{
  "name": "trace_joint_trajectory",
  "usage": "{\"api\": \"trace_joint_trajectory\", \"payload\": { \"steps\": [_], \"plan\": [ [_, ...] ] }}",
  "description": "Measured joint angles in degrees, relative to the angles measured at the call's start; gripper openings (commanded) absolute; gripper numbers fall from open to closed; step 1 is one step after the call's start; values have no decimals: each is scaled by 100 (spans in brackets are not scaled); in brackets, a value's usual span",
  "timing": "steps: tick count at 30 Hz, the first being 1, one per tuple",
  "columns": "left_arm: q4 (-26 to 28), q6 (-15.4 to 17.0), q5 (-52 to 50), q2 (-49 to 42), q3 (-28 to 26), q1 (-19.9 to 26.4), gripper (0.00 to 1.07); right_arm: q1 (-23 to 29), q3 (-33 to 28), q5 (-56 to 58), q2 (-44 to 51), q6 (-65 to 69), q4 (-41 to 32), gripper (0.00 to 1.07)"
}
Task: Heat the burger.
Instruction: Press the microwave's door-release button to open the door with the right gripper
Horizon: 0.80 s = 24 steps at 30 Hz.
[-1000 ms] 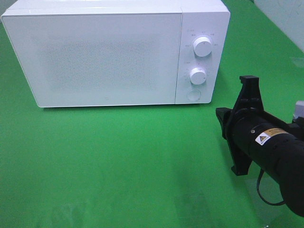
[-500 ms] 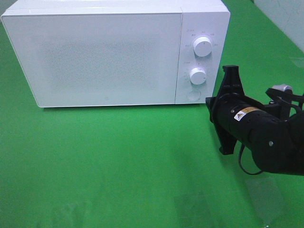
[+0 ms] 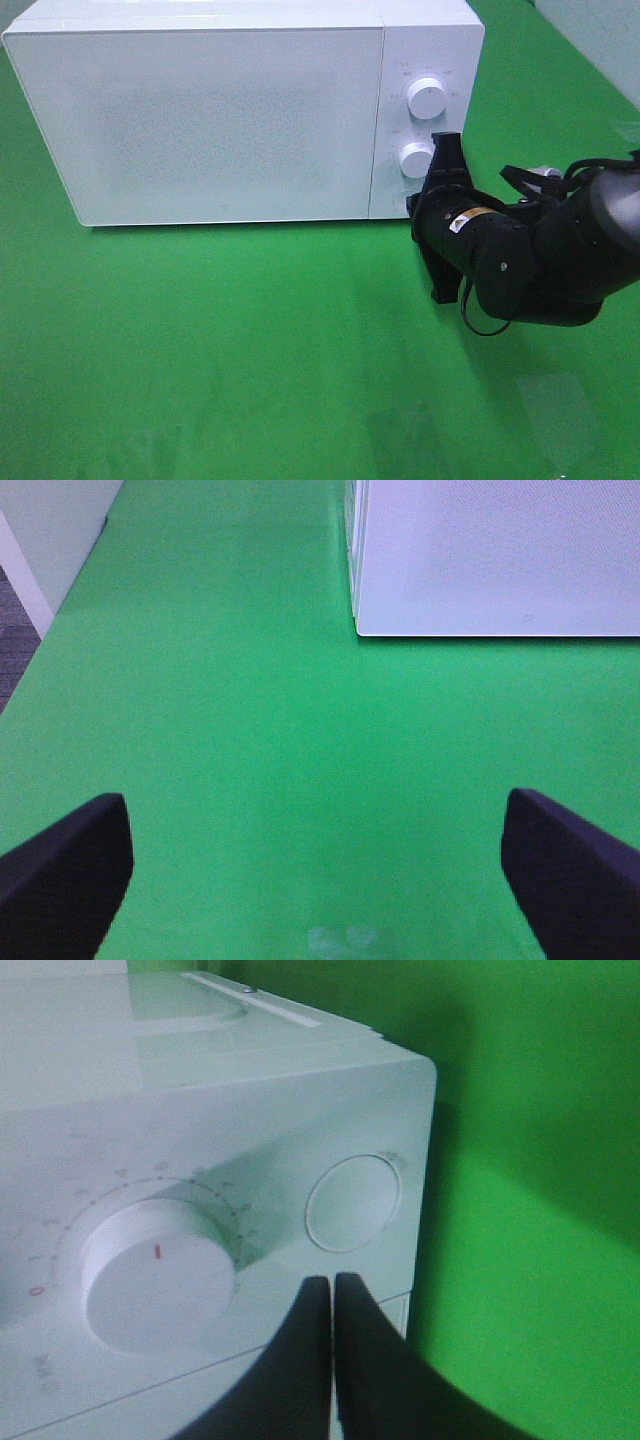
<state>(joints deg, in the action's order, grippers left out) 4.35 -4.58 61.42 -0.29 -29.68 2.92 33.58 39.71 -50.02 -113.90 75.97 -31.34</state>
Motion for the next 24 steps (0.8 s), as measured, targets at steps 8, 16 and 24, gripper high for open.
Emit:
{"api": "trace_joint_trajectory", "payload": {
  "steps": [8, 16, 24],
  "plan": [
    [0, 0, 0, 0, 0, 0, 94, -223, 418, 69, -418, 0, 0, 0],
    [0, 0, 0, 0, 0, 0, 94, -298, 647, 97, -561, 0, 11, 0],
    [0, 0, 0, 0, 0, 0, 94, -435, 733, 246, -682, 6, 0, 0]
  ]
}}
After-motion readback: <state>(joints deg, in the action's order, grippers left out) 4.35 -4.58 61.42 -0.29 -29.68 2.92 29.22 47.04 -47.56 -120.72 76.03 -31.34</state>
